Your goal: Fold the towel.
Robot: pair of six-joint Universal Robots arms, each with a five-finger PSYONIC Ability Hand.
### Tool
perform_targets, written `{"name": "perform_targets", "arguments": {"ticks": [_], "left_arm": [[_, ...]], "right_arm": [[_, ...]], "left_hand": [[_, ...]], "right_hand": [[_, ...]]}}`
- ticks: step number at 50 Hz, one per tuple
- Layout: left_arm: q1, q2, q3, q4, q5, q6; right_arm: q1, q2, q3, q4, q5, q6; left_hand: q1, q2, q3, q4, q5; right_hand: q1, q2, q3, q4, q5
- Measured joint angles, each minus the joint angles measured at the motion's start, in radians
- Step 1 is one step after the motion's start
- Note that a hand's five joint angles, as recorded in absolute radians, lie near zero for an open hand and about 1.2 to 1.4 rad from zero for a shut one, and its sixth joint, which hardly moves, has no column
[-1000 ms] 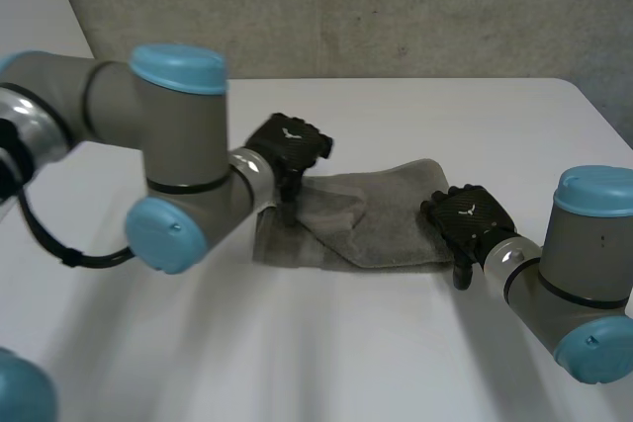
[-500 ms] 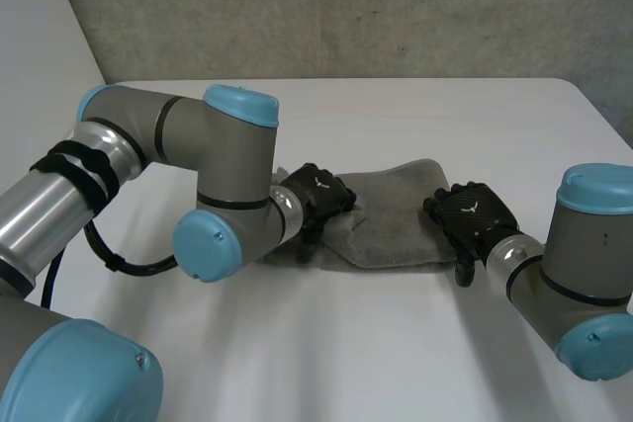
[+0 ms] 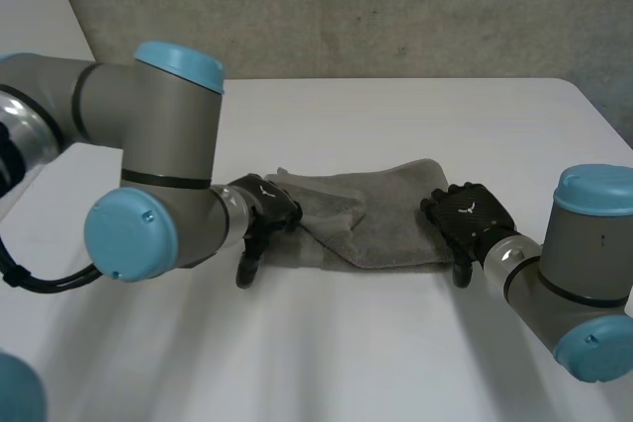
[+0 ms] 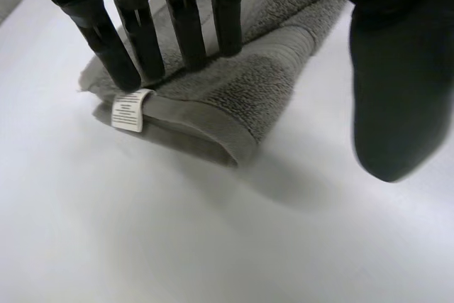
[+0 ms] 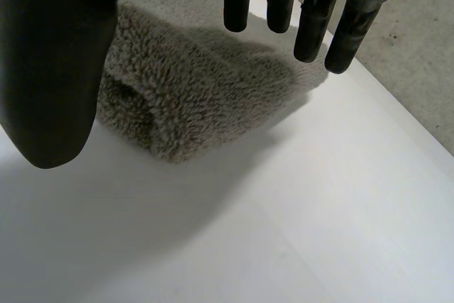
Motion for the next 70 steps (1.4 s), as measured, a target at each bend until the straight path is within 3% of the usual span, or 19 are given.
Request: {"name": "perform_targets", "arguments": {"ticks": [7,16,24,30,35,46,53,70], "left_arm": [[0.016,0.111,-0.095,0.098,0.000,-0.030],[0.086,0.280,-0.312,0.325,0.002,-0.237],[0.169,0.398,-0.598,0.588,0.004,-0.377],[0.197,0.429,-0.744,0.733,0.003,-0.391],[0.211,0.441,-0.831,0.824,0.004,-0.410],[0.213,0.467,-0.888,0.876,0.009,-0.471],[0.212,0.487,-0.902,0.876,0.009,-0.472],[0.276,0.546,-0.906,0.876,0.007,-0.472]], "right_arm": [[-0.001,-0.024,-0.055,0.012,-0.005,0.027],[-0.002,-0.061,-0.235,0.089,-0.119,0.268],[0.022,0.101,-0.494,0.218,-0.230,0.509],[0.050,0.251,-0.651,0.280,-0.240,0.596],[0.067,0.362,-0.756,0.334,-0.237,0.616],[0.092,0.465,-0.850,0.375,-0.229,0.619],[0.104,0.468,-0.865,0.385,-0.234,0.618],[0.295,0.404,-0.932,0.392,-0.263,0.604]], "left_hand": [[-0.138,-0.142,-0.146,-0.138,-0.153],[-0.147,-0.148,-0.154,-0.139,-0.162],[-0.151,-0.150,-0.158,-0.139,-0.165],[-0.153,-0.151,-0.160,-0.139,-0.167],[-0.154,-0.151,-0.161,-0.139,-0.170],[-0.154,-0.151,-0.161,-0.139,-0.170],[-0.154,-0.151,-0.161,-0.139,-0.170],[-0.154,-0.151,-0.161,-0.139,-0.170]], "right_hand": [[0.000,0.000,0.000,0.000,0.000],[0.000,0.000,0.000,0.000,0.000],[0.040,0.004,0.021,0.006,0.045],[0.059,0.019,0.039,0.019,0.069],[0.180,0.159,0.171,0.163,0.199],[0.496,0.471,0.484,0.472,0.495],[1.072,1.052,1.059,1.056,1.079],[1.088,1.061,1.082,1.084,1.104]]}}
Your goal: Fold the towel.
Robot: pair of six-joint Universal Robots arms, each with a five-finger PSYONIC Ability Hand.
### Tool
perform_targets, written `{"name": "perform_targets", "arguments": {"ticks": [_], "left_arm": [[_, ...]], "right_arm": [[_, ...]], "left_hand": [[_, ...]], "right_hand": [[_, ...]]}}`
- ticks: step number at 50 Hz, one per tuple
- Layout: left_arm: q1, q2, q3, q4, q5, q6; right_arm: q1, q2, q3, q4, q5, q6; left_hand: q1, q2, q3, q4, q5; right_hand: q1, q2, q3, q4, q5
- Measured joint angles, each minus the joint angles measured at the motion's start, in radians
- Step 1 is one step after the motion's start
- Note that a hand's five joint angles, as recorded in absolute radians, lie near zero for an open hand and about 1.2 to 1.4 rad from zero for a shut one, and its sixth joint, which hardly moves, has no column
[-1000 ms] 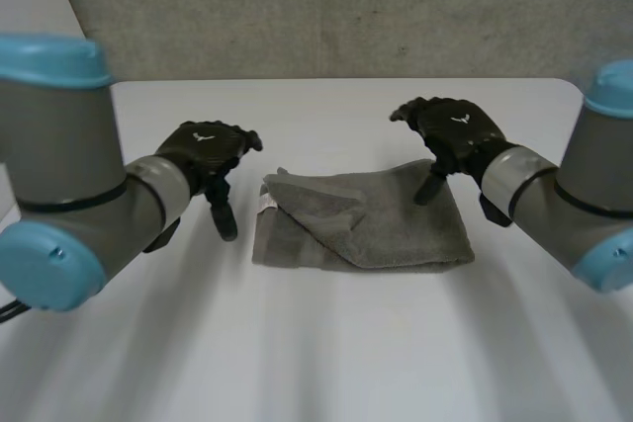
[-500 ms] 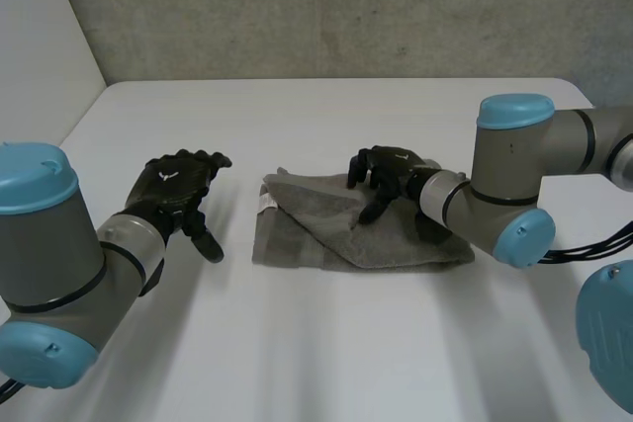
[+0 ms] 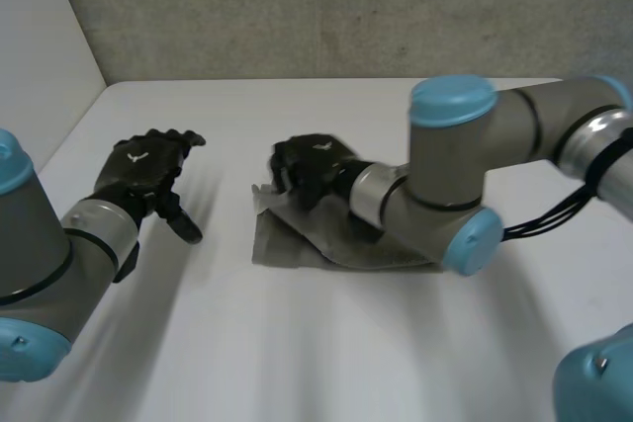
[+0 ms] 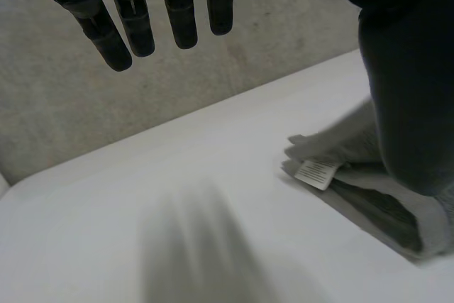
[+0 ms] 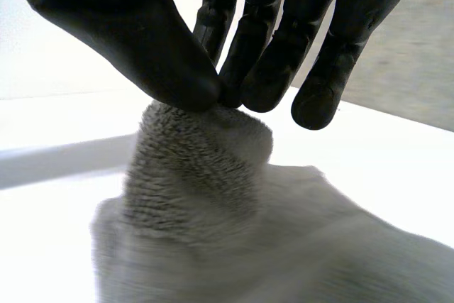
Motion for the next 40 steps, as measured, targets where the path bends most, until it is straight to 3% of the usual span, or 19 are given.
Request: {"name": "perform_targets", "arguments": {"ticks": [5,10,19,30,40], "left_arm": [[0.029,0.017,-0.005,0.001,0.000,-0.001],[0.043,0.020,-0.008,0.001,0.001,-0.002],[0.032,0.012,-0.018,0.001,0.002,0.000],[-0.016,0.006,-0.021,0.003,0.008,0.004],[-0.122,-0.134,0.117,-0.044,0.059,0.019]], "right_arm": [[0.081,0.026,-0.007,0.000,-0.010,-0.016],[0.121,0.033,-0.001,0.001,-0.001,-0.035],[0.092,-0.074,0.066,0.005,0.079,-0.046],[-0.134,-0.329,0.472,-0.041,0.094,-0.175],[-0.298,-0.473,0.874,-0.264,0.095,-0.412]], "left_hand": [[0.000,0.000,0.000,0.000,0.000],[-0.001,0.000,0.000,0.000,-0.001],[-0.007,-0.014,-0.007,-0.019,-0.011],[-0.010,-0.013,-0.009,-0.019,-0.010],[-0.010,-0.013,-0.008,-0.019,0.006]], "right_hand": [[-0.027,-0.026,-0.022,-0.024,-0.026],[-0.647,-0.642,-0.650,-0.660,-0.673],[-0.857,-0.840,-0.855,-0.870,-0.905],[-0.869,-0.857,-0.873,-0.891,-0.916],[-0.838,-0.836,-0.838,-0.851,-0.837]]}}
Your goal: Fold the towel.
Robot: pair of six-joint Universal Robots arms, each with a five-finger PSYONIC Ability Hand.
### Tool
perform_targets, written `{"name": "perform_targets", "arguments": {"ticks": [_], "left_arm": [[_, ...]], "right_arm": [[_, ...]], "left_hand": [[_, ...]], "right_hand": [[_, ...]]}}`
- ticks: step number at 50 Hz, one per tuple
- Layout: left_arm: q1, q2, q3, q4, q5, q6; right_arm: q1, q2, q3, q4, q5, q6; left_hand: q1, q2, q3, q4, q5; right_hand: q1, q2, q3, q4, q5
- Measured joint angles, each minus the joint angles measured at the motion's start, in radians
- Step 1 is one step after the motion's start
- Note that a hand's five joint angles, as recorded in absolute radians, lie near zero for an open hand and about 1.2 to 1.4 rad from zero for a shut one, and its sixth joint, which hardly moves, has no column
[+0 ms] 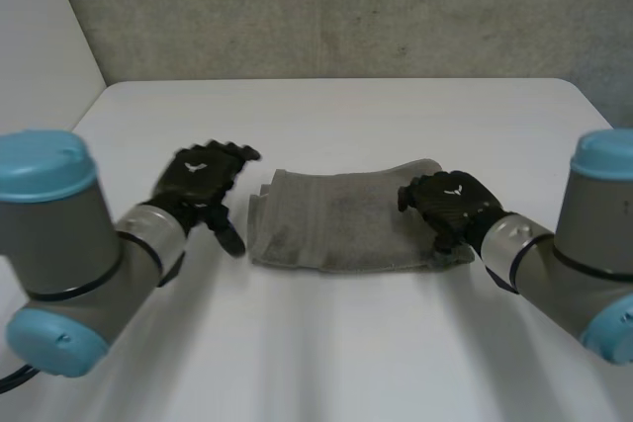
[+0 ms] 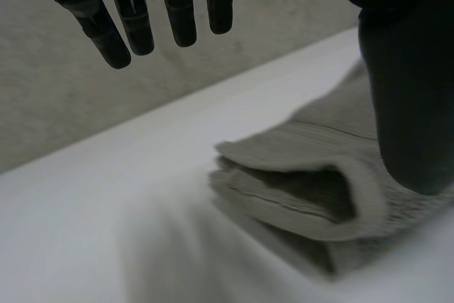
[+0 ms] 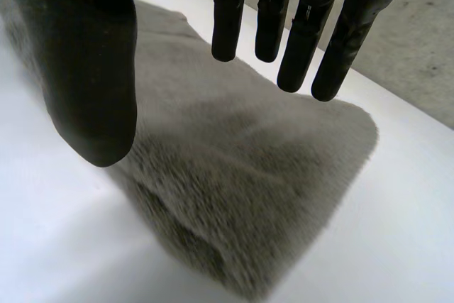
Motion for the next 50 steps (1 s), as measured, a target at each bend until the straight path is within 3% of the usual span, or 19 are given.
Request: {"name": "perform_targets", "arguments": {"ticks": [12,21,31,32,36,38,50], "left_arm": [[-0.064,-0.171,0.124,-0.104,-0.004,0.075],[-0.061,-0.176,0.109,-0.102,-0.005,0.075],[-0.060,-0.170,0.088,-0.099,-0.004,0.071],[-0.060,-0.170,0.087,-0.098,-0.004,0.070],[-0.061,-0.164,0.081,-0.099,-0.004,0.070],[-0.061,-0.159,0.080,-0.099,-0.004,0.070],[-0.042,-0.065,0.098,-0.100,-0.005,0.066]], "right_arm": [[-0.012,0.005,0.112,-0.132,0.016,-0.032],[-0.036,0.011,0.138,-0.195,0.084,-0.072],[-0.068,0.014,0.171,-0.207,0.102,-0.155],[-0.068,0.015,0.173,-0.208,0.102,-0.157],[-0.071,0.015,0.180,-0.219,0.101,-0.160],[-0.073,0.016,0.182,-0.223,0.101,-0.159],[-0.139,-0.027,0.227,-0.218,0.067,-0.138]], "left_hand": [[0.000,0.000,-0.001,0.000,0.000],[0.000,0.000,-0.002,0.000,-0.002],[0.000,0.000,-0.002,0.000,-0.002],[0.000,0.000,-0.002,0.000,-0.003],[0.000,0.000,-0.002,0.000,-0.003],[0.000,0.000,-0.002,0.000,-0.003],[0.000,0.000,-0.002,0.000,-0.003]], "right_hand": [[0.133,0.135,0.131,0.131,0.124],[0.134,0.135,0.131,0.131,0.128],[0.172,0.168,0.163,0.163,0.157],[0.204,0.199,0.194,0.187,0.182],[0.689,0.731,0.702,0.704,0.697],[0.757,0.849,0.826,0.833,0.818],[0.766,0.857,0.841,0.852,0.836]]}}
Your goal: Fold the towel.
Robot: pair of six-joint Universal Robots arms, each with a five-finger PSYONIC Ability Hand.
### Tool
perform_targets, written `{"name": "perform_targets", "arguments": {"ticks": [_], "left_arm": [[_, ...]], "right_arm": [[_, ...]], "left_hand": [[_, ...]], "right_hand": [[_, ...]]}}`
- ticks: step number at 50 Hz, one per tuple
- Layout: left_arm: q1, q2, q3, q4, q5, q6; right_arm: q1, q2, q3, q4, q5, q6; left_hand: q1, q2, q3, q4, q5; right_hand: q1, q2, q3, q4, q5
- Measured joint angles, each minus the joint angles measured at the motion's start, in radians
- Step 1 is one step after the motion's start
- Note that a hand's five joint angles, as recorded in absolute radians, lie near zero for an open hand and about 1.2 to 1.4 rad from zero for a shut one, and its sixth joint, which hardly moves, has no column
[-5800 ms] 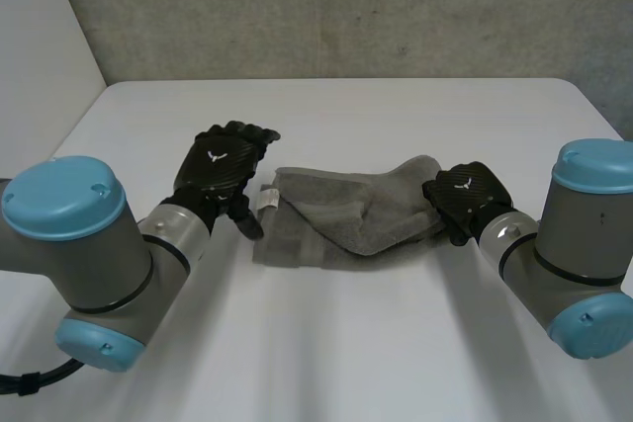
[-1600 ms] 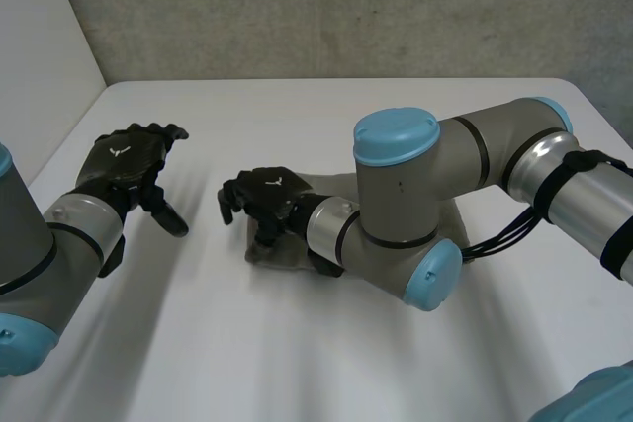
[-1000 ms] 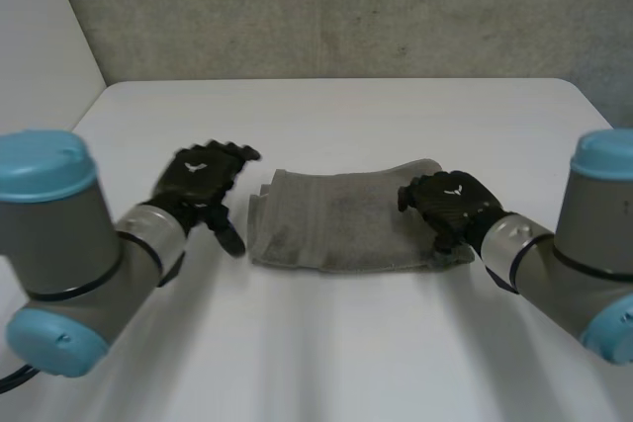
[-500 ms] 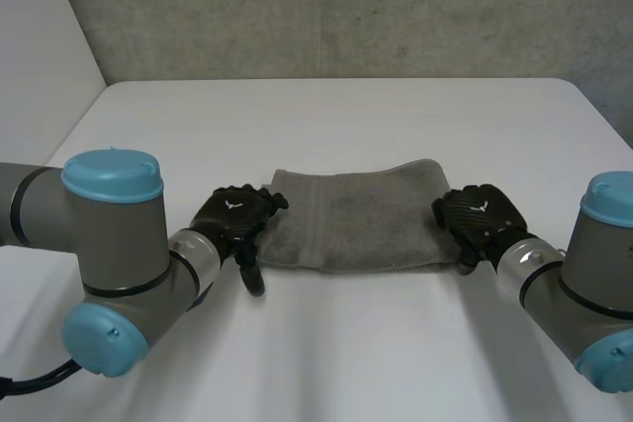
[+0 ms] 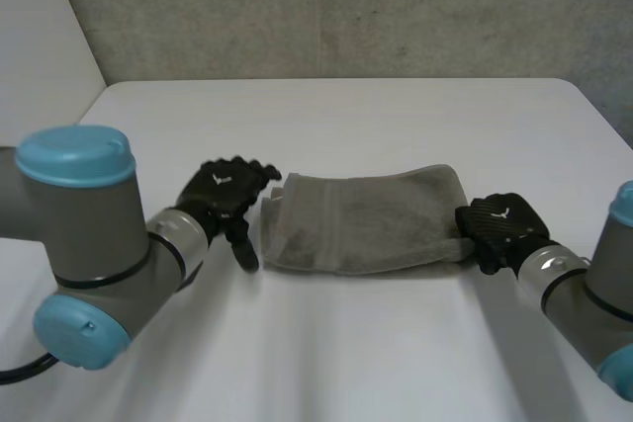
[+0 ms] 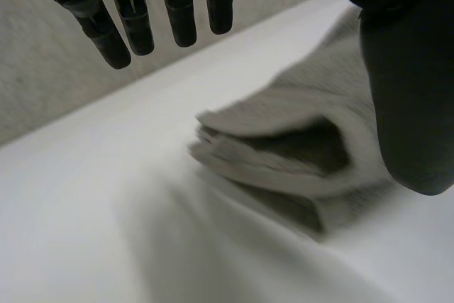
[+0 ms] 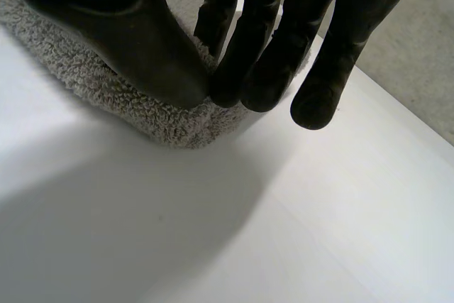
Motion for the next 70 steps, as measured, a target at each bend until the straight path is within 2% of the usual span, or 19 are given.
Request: {"name": "perform_targets", "arguments": {"ticks": [11,16,23,29,31,33,35,38,43,47,53,57,70], "left_arm": [[0.029,0.065,0.049,-0.008,0.001,-0.020],[0.030,0.068,0.069,-0.010,0.004,-0.039],[0.028,0.066,0.107,-0.010,0.004,-0.061],[0.024,0.062,0.132,-0.011,0.002,-0.092],[0.024,0.059,0.135,-0.011,0.002,-0.104],[0.022,0.053,0.136,-0.011,0.002,-0.118],[0.021,0.047,0.136,-0.011,0.003,-0.124],[0.017,0.034,0.136,-0.011,0.003,-0.130],[0.007,0.006,0.143,-0.010,0.003,-0.129],[-0.014,-0.024,0.171,-0.010,0.001,-0.128],[-0.063,-0.092,0.263,-0.012,0.000,-0.127],[-0.100,-0.158,0.347,-0.021,0.000,-0.127],[-0.205,-0.443,0.631,-0.144,-0.025,-0.126]], "right_arm": [[-0.171,-0.070,0.020,0.070,-0.088,-0.050],[-0.159,-0.090,-0.063,0.135,-0.116,-0.088],[0.098,-0.080,-0.266,0.226,-0.127,-0.069],[0.351,0.015,-0.376,0.249,-0.117,-0.034],[0.402,0.046,-0.393,0.249,-0.105,-0.027],[0.455,0.081,-0.408,0.246,-0.072,-0.011],[0.473,0.093,-0.411,0.241,-0.041,0.014],[0.464,0.073,-0.406,0.229,0.010,0.080],[0.356,-0.019,-0.363,0.208,0.055,0.238],[0.253,-0.081,-0.318,0.197,0.039,0.347],[0.157,-0.110,-0.281,0.196,-0.009,0.411],[0.134,-0.074,-0.283,0.201,-0.026,0.414],[0.143,0.162,-0.399,0.212,-0.029,0.406]], "left_hand": [[0.000,0.000,0.000,0.000,0.000],[0.000,0.000,0.000,0.000,0.000],[0.000,0.000,0.000,0.000,0.000],[0.000,0.000,0.000,0.000,0.000],[0.000,0.000,0.000,0.000,0.000],[0.000,0.000,0.000,0.000,0.000],[0.000,0.000,0.000,0.000,0.000],[0.000,0.000,0.000,0.000,0.000],[0.000,0.000,0.000,0.000,0.002],[0.000,0.000,0.001,0.000,0.003],[0.006,0.016,0.022,0.004,0.037],[0.047,0.057,0.070,0.043,0.080],[0.062,0.065,0.079,0.054,0.093]], "right_hand": [[0.014,0.000,0.000,0.000,0.000],[0.028,0.000,0.000,0.000,0.000],[0.056,0.004,0.000,0.000,0.000],[0.058,0.004,0.000,0.000,0.000],[-0.115,-0.188,-0.180,-0.190,-0.196],[-0.526,-0.610,-0.587,-0.595,-0.621],[-0.762,-0.851,-0.831,-0.838,-0.858],[-0.889,-0.975,-0.971,-0.991,-1.023],[-0.989,-1.065,-1.060,-1.070,-1.091],[-1.013,-1.070,-1.082,-1.074,-1.091],[-1.015,-1.070,-1.082,-1.074,-1.091],[-1.015,-1.070,-1.082,-1.074,-1.091],[-1.015,-1.070,-1.082,-1.074,-1.091]]}}
